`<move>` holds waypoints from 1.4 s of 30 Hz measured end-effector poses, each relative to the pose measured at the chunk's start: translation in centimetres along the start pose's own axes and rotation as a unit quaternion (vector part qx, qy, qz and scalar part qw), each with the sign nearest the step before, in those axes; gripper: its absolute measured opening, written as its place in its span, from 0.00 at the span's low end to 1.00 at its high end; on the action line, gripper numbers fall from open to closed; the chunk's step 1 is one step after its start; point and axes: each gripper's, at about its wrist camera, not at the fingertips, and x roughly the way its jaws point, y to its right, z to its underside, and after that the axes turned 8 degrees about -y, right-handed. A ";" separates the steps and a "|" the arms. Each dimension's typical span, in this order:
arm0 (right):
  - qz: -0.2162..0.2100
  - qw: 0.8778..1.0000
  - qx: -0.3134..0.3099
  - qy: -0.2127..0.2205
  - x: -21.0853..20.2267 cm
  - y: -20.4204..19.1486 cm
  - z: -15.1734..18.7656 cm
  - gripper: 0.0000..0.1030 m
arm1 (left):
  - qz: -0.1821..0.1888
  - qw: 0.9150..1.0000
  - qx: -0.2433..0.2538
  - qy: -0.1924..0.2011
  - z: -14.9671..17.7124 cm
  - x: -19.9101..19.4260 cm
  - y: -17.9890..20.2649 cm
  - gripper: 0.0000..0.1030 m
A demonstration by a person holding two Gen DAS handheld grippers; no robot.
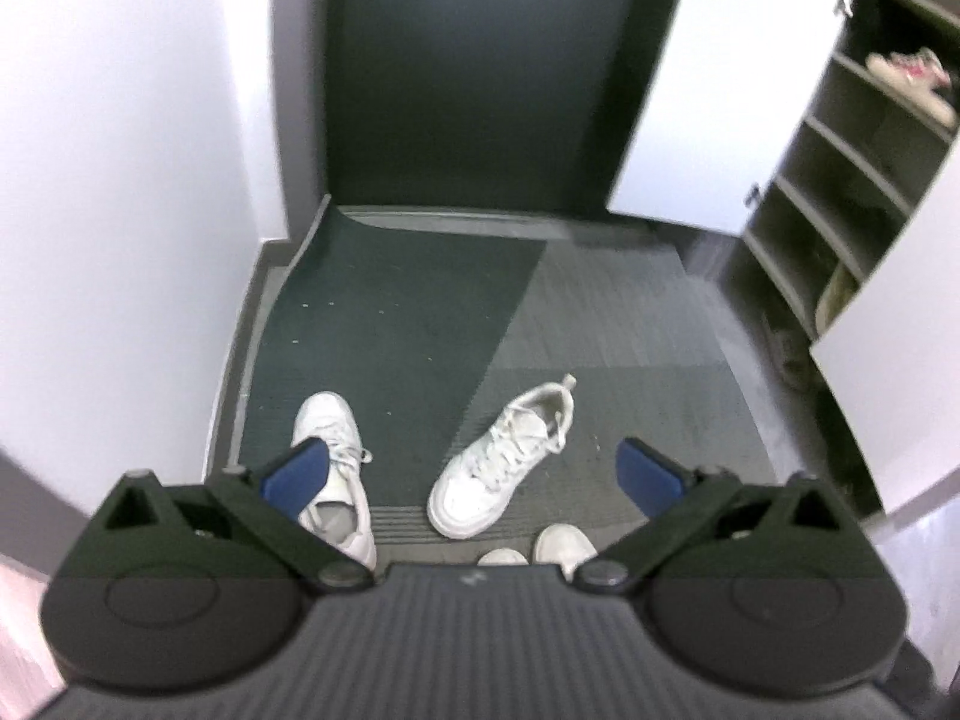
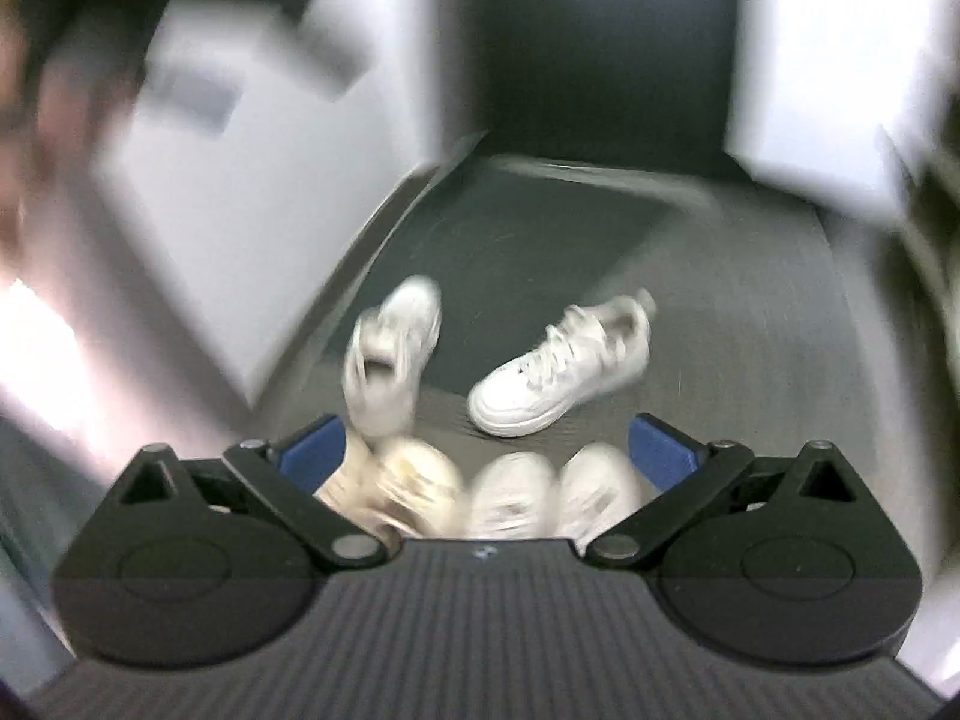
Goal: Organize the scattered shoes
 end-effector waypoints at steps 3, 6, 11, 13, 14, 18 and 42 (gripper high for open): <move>0.030 0.957 -0.286 -0.045 4.9 -1.7 -0.1 1.00 | -0.011 1.000 0.001 0.017 1.1 -0.9 -0.4 1.00; 0.047 0.912 -0.404 -0.058 9.6 -1.6 0.6 1.00 | -0.014 0.999 -0.007 0.029 2.6 -1.5 -0.8 1.00; 0.064 0.840 -0.532 -0.086 18.2 -0.7 2.0 1.00 | -0.021 0.998 -0.050 0.035 4.7 -1.1 -1.6 1.00; 0.084 0.782 -0.605 -0.126 21.9 -0.1 3.1 1.00 | -0.026 0.998 -0.059 0.028 4.8 -0.4 -1.2 1.00; 0.095 0.767 -0.621 -0.128 22.9 0.0 3.5 1.00 | -0.027 0.997 -0.065 0.026 4.6 0.1 -0.9 1.00; 0.125 0.728 -0.664 -0.118 29.1 2.3 3.3 1.00 | -0.038 0.996 -0.074 0.030 3.5 1.8 0.4 1.00; 0.059 0.658 -0.728 -0.183 48.0 3.9 2.3 0.95 | -0.123 0.988 -0.089 -0.031 -4.1 15.8 0.6 1.00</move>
